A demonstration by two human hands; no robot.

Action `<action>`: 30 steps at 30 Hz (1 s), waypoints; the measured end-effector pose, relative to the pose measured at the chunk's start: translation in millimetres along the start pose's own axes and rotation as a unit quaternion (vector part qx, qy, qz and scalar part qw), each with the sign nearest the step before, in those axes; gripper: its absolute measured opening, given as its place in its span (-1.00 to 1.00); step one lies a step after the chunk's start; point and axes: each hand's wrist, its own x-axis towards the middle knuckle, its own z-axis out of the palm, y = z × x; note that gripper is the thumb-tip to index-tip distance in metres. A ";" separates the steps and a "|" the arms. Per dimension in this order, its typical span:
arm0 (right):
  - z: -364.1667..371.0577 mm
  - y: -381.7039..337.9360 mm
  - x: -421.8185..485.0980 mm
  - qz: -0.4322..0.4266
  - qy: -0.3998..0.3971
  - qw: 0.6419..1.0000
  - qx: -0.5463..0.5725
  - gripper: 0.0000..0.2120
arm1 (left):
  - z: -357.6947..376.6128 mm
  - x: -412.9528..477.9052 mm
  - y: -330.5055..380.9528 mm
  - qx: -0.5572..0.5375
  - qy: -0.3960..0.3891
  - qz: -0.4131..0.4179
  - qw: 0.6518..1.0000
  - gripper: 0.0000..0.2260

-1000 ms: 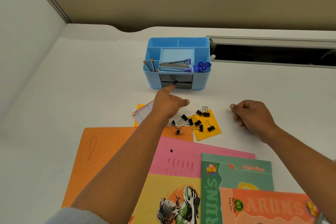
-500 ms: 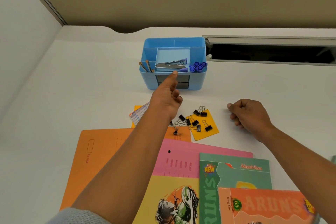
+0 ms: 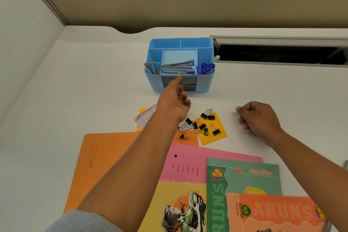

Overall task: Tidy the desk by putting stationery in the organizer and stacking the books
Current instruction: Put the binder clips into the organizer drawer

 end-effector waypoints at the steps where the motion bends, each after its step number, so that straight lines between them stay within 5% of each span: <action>1: 0.5 0.0 0.0 0.000 0.003 1.000 0.000 -0.76 | 0.5 0.3 0.0 0.000 -0.008 -0.001 1.000 -0.68; 24: 3.1 3.1 -4.1 -0.018 0.019 0.999 -0.021 -0.81 | -29.0 -23.4 -36.8 -0.024 0.049 0.008 0.998 -0.76; 30: 5.4 -3.9 -8.6 -0.045 -0.019 0.997 -0.059 -0.90 | -53.1 -40.3 -34.5 0.136 0.073 0.078 0.985 -0.77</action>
